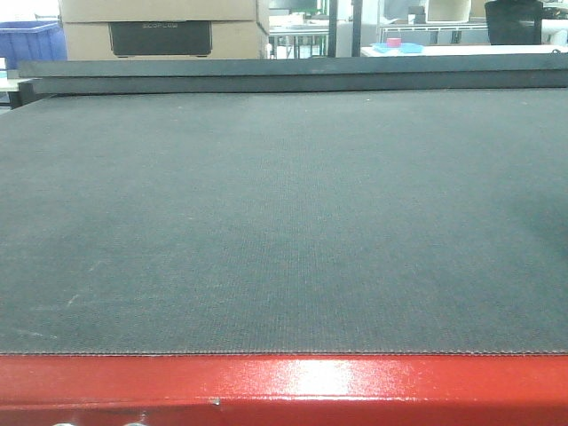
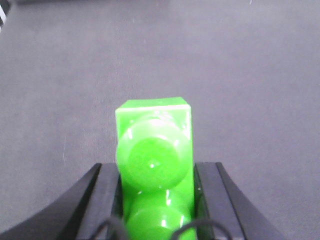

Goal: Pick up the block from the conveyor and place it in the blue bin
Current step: 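Hold both blocks raised while the base starts moving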

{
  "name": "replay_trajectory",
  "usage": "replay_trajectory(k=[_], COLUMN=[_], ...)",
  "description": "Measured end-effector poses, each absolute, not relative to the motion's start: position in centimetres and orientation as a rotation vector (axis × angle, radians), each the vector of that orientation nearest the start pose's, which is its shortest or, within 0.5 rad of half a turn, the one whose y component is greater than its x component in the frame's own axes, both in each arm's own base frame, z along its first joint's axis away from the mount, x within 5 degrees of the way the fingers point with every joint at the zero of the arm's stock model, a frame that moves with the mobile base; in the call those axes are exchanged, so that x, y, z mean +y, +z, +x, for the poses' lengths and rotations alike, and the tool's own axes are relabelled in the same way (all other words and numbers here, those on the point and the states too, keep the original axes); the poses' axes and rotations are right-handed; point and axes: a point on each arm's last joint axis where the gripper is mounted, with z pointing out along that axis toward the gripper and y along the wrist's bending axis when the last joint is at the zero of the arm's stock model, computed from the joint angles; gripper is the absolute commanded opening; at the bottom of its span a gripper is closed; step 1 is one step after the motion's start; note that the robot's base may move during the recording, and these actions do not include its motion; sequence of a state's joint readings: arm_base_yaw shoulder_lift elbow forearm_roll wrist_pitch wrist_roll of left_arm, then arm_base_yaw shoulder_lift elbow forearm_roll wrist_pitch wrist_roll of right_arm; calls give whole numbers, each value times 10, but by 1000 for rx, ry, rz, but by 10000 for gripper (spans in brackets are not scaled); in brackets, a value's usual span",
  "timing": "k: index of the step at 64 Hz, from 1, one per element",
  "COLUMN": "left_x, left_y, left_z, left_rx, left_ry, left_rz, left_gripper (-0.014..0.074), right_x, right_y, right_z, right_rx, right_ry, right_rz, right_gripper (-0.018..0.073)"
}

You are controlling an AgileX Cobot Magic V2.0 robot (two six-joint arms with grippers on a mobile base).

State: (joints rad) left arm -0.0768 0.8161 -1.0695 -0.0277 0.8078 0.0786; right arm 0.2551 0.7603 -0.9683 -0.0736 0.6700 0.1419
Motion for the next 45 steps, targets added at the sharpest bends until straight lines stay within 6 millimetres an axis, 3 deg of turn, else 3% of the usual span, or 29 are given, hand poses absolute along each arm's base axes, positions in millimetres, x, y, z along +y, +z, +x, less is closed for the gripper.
replay_trajectory(k=[11, 45], left_x=[-14, -14], left_y=[423, 429], left_z=[143, 141], left_rx=[2019, 1997], left_ry=[-45, -56], left_rz=[148, 143], left_gripper=[-111, -111], right_x=[30, 30], right_y=[424, 424], right_z=[132, 132], right_rx=[1899, 1901], right_ry=[184, 184], right_rz=[-134, -134], right_gripper=[-153, -153])
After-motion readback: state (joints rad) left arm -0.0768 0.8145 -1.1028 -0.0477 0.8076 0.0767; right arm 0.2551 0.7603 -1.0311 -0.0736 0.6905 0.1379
